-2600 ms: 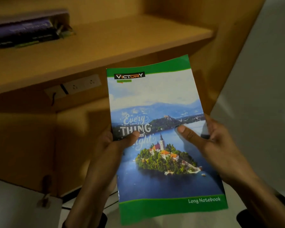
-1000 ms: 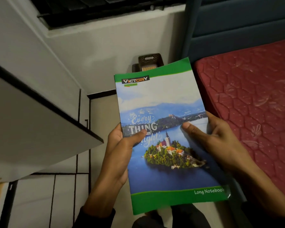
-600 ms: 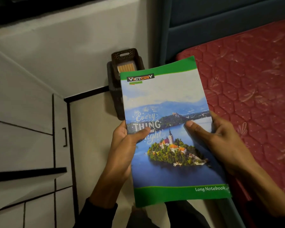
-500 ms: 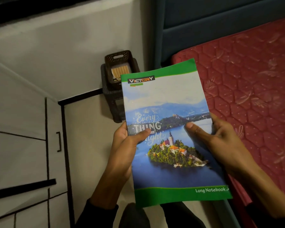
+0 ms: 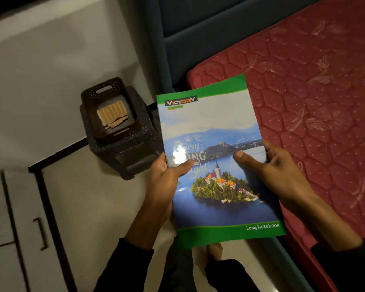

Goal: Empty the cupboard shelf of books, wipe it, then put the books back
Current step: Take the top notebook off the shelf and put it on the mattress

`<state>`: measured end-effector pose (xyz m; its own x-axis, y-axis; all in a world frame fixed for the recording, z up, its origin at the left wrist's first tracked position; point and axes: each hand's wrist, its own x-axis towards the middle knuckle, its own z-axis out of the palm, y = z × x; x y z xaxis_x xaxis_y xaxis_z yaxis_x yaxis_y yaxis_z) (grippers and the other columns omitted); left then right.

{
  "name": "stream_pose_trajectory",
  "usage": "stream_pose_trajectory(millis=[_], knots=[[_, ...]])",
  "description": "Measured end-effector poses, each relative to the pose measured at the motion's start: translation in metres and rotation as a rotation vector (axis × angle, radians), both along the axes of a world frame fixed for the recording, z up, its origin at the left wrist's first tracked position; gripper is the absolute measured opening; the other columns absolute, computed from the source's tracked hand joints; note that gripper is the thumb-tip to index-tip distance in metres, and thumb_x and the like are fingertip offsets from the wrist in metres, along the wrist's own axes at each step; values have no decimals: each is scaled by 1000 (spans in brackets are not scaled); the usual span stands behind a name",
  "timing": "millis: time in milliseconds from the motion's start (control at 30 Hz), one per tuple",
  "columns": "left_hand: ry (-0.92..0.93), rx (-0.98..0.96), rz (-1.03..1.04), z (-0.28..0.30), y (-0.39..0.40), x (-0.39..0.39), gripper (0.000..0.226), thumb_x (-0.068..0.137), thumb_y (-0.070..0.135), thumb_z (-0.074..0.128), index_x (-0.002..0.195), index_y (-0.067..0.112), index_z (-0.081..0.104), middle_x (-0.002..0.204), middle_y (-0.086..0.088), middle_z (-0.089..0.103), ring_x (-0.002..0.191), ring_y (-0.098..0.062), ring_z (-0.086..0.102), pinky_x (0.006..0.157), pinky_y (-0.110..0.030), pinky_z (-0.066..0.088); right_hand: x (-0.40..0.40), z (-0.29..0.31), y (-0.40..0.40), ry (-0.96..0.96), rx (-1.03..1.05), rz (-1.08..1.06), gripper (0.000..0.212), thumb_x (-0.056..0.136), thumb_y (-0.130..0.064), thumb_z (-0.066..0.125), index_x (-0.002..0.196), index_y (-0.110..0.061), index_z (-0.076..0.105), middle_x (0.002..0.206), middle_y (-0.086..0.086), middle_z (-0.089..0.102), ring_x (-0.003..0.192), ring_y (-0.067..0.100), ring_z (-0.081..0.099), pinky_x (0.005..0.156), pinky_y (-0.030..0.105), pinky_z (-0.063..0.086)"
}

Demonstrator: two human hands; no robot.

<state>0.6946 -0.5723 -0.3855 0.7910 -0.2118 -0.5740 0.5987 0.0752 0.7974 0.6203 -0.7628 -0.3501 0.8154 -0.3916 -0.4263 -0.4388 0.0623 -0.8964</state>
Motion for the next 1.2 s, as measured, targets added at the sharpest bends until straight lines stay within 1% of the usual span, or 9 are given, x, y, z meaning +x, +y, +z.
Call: stream_pose_trajectory(millis=[233,300,400,533,767,900,1000,1133,1200], knots=[[-9,64,-185,-58,-45,76,25,84,-3,68,103,14,69,105,-9,74,103,-32,69,98,-53,50,46,-61,-34,51,26,-98,11,92,-17,64,100,-10,69,77,13,64,64,15,52,53,26,41],[-20,100,-243,-76,-62,99,25,84,-4,68,100,15,69,103,-7,75,100,-29,70,96,-50,52,55,-83,-48,74,77,-91,18,96,-19,59,87,-3,58,55,15,45,42,15,36,42,26,26],[-48,167,-317,-107,-89,131,28,83,-4,69,106,12,67,107,-10,73,102,-30,69,95,-45,54,70,-118,-75,124,109,-77,28,97,-21,58,79,-1,49,51,10,26,38,13,19,44,28,14],[-85,235,-403,-143,-127,165,32,82,-2,72,111,9,65,106,-8,73,99,-27,70,89,-42,56,94,-164,-110,160,109,-136,17,92,-25,65,96,-9,61,52,-2,37,44,10,28,47,23,25],[-330,373,-501,-177,-199,232,31,78,-5,74,103,12,66,93,-3,71,76,-7,65,69,-23,55,134,-210,-156,202,166,-229,30,93,-12,64,91,17,58,70,14,51,67,24,44,66,34,40],[-449,378,-573,-192,-241,271,36,79,-7,73,112,4,67,98,-3,70,75,-1,64,71,-16,53,161,-228,-177,263,113,-314,36,91,-12,67,62,-8,46,45,-2,49,53,20,44,62,36,41],[-486,369,-609,-210,-271,304,32,80,-11,69,110,1,68,93,-3,67,65,11,59,66,-18,51,190,-240,-192,272,105,-377,27,91,-12,68,75,-13,45,46,-3,51,50,19,47,63,37,45],[-565,445,-680,-242,-304,348,26,83,-10,65,108,-3,69,93,-4,65,81,-9,57,67,-16,48,227,-260,-210,292,75,-409,23,92,-10,65,74,-9,50,53,6,54,45,15,52,53,29,48],[-608,461,-736,-256,-319,368,26,84,-10,64,108,-4,69,93,-4,63,83,-12,54,61,-11,44,244,-278,-221,325,69,-446,32,91,-11,66,63,-9,51,46,3,53,46,19,52,61,38,53]])
